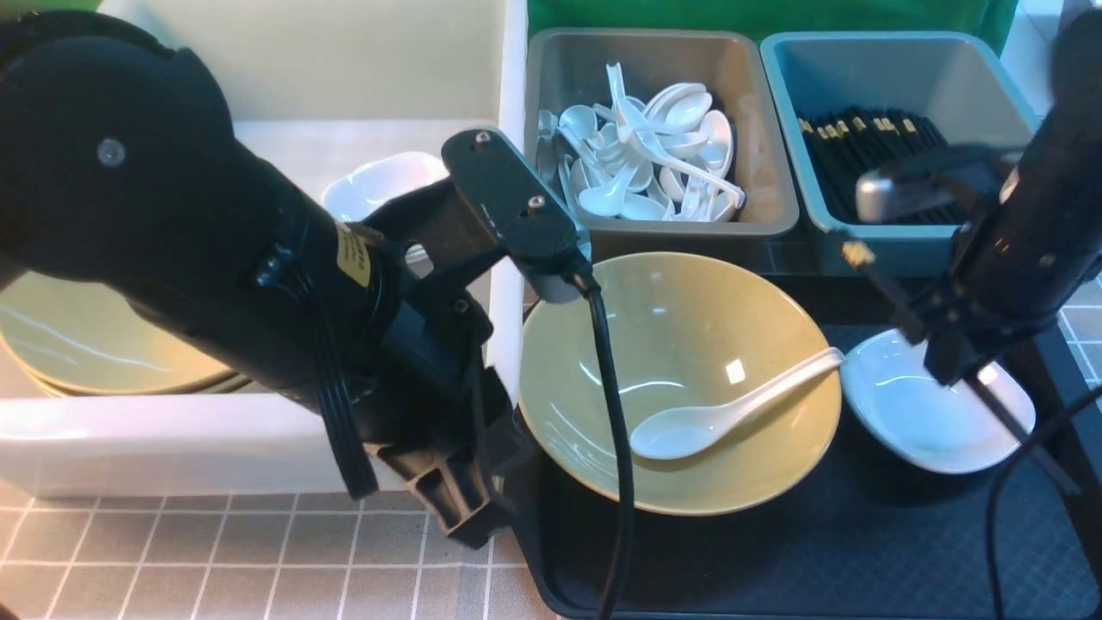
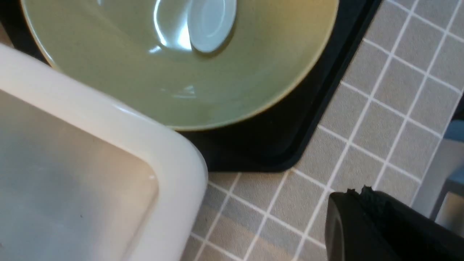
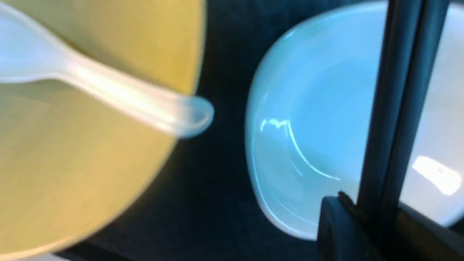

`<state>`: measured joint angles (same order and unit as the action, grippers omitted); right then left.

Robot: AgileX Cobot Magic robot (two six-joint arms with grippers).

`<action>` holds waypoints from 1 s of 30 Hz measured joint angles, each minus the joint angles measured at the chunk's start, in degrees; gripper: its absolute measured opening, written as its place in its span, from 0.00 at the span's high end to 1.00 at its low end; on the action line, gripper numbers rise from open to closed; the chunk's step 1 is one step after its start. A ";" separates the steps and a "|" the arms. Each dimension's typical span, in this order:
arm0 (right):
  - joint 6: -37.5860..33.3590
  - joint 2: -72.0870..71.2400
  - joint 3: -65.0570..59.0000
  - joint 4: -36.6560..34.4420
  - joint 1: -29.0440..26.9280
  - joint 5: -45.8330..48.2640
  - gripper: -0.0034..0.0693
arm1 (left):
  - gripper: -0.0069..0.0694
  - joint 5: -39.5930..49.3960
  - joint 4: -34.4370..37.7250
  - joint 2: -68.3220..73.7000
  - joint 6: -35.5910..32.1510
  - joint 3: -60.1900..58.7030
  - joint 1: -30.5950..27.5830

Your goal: On grey table put chopsticks spoon bowls plates into blue grey white boxes.

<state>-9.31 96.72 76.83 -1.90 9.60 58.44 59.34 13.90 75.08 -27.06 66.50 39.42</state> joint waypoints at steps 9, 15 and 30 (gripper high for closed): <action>0.61 0.01 12.72 0.00 -0.96 -7.32 0.81 | 0.92 -19.79 2.82 8.88 1.12 4.01 0.00; 5.33 10.82 26.47 -0.02 -3.77 -18.17 0.81 | 0.92 -23.91 1.59 19.70 1.07 18.88 0.00; 10.10 36.01 50.61 -0.02 -7.07 -16.77 0.42 | 0.92 -20.00 0.60 23.52 0.62 26.28 0.00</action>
<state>0.79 132.74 127.45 -1.92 2.52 41.67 39.34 14.50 98.61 -26.44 92.78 39.42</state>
